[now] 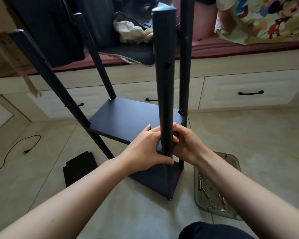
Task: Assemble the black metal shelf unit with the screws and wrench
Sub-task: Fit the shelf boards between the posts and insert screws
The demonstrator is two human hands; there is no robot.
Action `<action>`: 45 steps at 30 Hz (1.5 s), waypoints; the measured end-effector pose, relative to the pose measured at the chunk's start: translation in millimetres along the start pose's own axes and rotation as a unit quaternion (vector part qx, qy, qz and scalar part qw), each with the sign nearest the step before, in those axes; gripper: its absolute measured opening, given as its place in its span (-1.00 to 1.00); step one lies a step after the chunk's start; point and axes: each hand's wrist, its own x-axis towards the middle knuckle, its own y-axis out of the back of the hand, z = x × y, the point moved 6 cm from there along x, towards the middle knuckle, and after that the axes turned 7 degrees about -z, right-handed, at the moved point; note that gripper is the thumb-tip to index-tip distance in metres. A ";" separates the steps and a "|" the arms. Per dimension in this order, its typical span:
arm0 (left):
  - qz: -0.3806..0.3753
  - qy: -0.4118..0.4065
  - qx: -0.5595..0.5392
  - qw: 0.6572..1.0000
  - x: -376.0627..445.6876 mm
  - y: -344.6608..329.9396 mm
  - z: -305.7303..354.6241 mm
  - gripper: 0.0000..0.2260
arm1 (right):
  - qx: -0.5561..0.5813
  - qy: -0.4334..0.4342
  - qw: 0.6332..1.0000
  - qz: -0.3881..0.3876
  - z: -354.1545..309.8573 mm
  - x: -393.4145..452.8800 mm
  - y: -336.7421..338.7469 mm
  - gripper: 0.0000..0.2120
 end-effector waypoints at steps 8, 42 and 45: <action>0.053 0.029 -0.048 0.997 -29.7 35.7 10.5 -0.35 | -0.077 -0.059 0.995 -0.010 -12.5 0.9 -38.3 -0.58; 0.372 0.046 -0.289 0.881 -234.1 84.3 -89.5 -0.76 | -0.403 -0.206 0.890 -0.058 96.1 89.0 -232.1 -0.63; 0.392 0.056 -0.332 0.856 -257.4 72.5 -100.8 -0.74 | -0.450 -0.216 0.865 -0.057 119.3 93.9 -242.2 -0.77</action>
